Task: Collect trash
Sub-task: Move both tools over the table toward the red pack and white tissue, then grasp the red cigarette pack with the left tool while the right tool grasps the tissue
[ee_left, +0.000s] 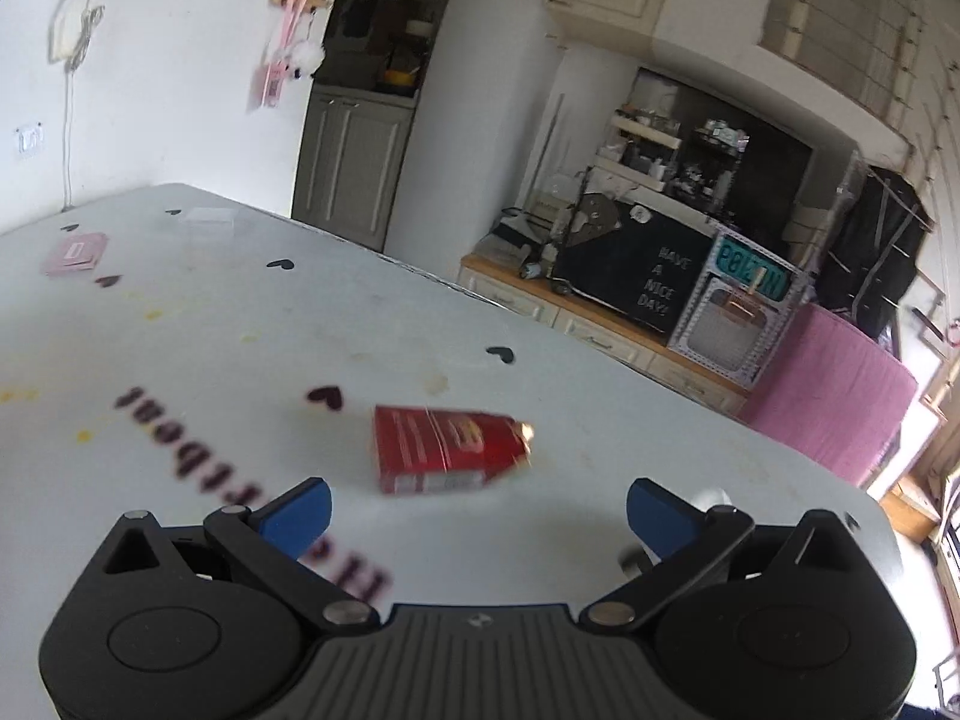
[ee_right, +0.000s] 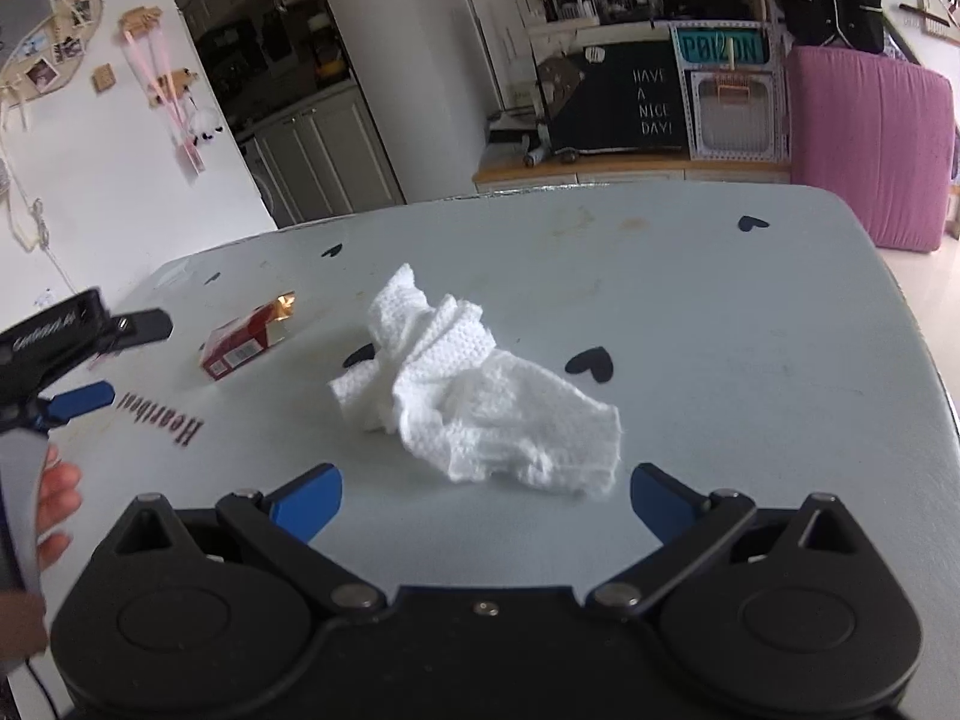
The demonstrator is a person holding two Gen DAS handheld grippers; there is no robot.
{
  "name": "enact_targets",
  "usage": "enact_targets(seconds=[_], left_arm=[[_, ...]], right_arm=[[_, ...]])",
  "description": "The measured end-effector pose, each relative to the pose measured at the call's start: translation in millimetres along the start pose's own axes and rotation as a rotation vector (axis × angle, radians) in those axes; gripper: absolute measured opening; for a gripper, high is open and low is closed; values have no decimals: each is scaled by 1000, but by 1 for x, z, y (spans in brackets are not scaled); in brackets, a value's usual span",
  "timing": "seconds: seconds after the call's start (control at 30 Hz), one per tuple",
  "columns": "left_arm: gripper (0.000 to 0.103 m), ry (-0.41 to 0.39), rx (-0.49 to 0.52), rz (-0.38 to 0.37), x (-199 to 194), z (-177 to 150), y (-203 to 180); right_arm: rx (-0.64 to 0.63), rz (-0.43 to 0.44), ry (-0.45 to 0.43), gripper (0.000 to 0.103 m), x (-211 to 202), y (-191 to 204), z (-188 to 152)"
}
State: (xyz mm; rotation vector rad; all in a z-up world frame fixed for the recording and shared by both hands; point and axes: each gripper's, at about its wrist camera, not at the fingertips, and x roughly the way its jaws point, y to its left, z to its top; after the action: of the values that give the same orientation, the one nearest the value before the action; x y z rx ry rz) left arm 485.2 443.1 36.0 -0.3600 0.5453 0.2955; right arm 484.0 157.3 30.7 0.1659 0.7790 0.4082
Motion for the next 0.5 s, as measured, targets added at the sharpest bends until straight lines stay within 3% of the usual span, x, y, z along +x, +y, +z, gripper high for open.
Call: enact_targets(seconds=[0.27, 0.5], left_arm=[[103, 121, -123, 46, 80, 30, 4], [103, 135, -44, 96, 109, 27, -11]], right_arm=[[81, -52, -14, 103, 34, 0, 26], [170, -72, -1, 103, 66, 17, 29]])
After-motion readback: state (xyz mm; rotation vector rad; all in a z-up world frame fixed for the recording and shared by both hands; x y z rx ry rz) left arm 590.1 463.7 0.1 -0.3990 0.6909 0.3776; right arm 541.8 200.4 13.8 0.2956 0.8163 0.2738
